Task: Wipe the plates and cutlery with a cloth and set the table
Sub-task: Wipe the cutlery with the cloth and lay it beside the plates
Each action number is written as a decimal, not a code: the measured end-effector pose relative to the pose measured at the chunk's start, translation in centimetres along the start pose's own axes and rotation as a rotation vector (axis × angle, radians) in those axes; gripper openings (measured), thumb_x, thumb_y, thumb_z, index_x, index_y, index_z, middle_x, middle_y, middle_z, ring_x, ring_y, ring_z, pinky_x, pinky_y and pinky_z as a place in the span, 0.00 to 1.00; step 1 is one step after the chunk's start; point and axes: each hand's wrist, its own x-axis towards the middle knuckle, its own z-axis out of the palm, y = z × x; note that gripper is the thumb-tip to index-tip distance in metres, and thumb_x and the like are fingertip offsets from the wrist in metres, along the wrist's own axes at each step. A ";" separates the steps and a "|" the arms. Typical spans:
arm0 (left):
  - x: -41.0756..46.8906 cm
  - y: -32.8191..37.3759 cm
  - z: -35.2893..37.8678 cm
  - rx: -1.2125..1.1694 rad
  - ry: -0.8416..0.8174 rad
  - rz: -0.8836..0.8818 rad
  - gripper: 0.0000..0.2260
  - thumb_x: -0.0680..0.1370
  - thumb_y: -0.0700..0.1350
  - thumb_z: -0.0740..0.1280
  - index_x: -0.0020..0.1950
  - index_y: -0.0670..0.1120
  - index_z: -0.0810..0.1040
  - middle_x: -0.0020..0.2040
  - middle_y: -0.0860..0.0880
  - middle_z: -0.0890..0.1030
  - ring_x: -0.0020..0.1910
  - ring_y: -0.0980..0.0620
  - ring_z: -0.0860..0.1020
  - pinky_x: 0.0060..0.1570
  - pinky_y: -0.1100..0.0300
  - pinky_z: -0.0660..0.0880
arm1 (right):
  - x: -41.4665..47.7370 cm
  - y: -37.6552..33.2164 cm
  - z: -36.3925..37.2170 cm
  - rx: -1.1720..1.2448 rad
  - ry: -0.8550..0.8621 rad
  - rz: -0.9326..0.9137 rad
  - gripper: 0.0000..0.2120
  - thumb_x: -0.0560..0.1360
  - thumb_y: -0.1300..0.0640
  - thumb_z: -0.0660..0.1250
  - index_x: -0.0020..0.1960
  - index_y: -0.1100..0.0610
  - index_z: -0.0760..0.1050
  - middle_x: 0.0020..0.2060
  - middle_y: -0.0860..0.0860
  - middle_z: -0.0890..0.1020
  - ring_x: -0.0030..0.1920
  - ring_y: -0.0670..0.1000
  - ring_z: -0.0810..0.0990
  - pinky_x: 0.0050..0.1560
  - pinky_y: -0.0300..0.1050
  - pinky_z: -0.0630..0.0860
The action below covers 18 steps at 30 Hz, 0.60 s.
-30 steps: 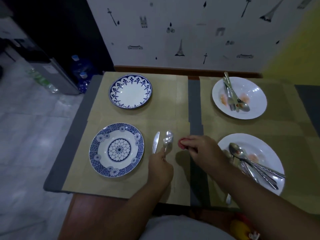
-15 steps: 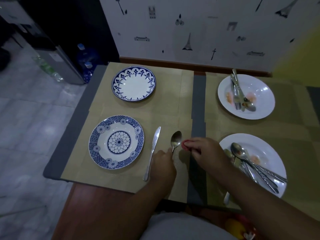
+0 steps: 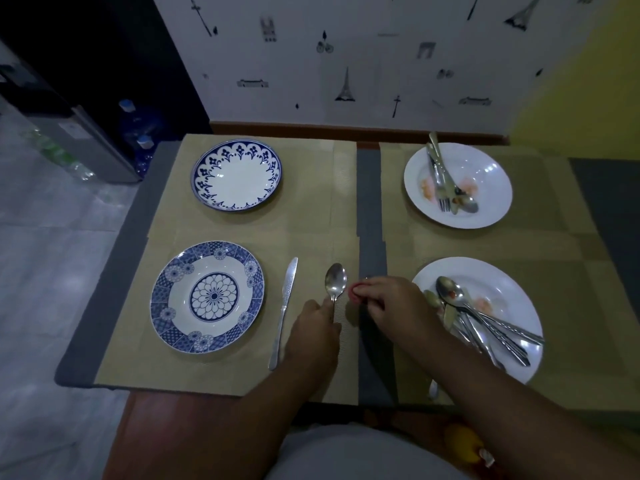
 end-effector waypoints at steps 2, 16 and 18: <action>0.3 0.3 -0.3 0.017 0.040 0.022 0.13 0.79 0.45 0.65 0.63 0.48 0.73 0.51 0.47 0.75 0.49 0.48 0.76 0.49 0.57 0.74 | -0.4 0.3 -0.5 0.009 0.031 0.017 0.15 0.74 0.66 0.67 0.58 0.55 0.83 0.57 0.51 0.84 0.57 0.50 0.80 0.62 0.40 0.71; 0.3 14.2 3.5 -0.170 -0.186 0.296 0.10 0.80 0.45 0.67 0.61 0.47 0.82 0.55 0.49 0.84 0.49 0.54 0.80 0.50 0.65 0.74 | -8.5 7.8 -9.4 0.099 0.397 0.417 0.16 0.74 0.66 0.68 0.56 0.50 0.84 0.51 0.41 0.84 0.47 0.40 0.82 0.53 0.37 0.79; 0.2 16.0 4.9 -0.150 -0.217 0.329 0.10 0.81 0.43 0.65 0.61 0.47 0.81 0.57 0.49 0.83 0.53 0.52 0.80 0.53 0.64 0.73 | -9.8 9.2 -10.2 0.156 0.431 0.475 0.16 0.74 0.66 0.68 0.55 0.49 0.84 0.49 0.41 0.85 0.39 0.39 0.81 0.47 0.43 0.82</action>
